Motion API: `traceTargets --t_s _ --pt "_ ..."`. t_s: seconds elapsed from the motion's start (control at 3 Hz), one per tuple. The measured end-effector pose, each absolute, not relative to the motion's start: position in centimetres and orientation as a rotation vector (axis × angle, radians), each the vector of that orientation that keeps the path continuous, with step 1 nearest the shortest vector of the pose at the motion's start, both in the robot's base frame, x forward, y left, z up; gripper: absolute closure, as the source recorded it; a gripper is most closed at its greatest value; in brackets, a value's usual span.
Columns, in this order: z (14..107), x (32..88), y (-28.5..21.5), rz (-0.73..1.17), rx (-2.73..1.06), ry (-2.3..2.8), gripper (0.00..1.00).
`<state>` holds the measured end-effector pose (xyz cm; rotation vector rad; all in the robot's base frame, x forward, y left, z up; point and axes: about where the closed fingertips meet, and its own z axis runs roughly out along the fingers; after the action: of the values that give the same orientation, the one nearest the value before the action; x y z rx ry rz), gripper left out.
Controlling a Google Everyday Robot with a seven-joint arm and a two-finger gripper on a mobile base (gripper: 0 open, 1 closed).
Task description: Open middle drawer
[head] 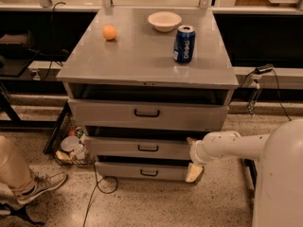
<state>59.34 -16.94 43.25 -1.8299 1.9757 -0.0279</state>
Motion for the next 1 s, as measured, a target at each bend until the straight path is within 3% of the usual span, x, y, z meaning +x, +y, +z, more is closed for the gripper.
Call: traceTargets --t_s 0.67,1.0 --pt "39.2 62.9 -15.1 0.056 -1.808 1.958 0.00" --pt "38.4 61.5 -15.3 0.103 -1.818 1.957 0.19"
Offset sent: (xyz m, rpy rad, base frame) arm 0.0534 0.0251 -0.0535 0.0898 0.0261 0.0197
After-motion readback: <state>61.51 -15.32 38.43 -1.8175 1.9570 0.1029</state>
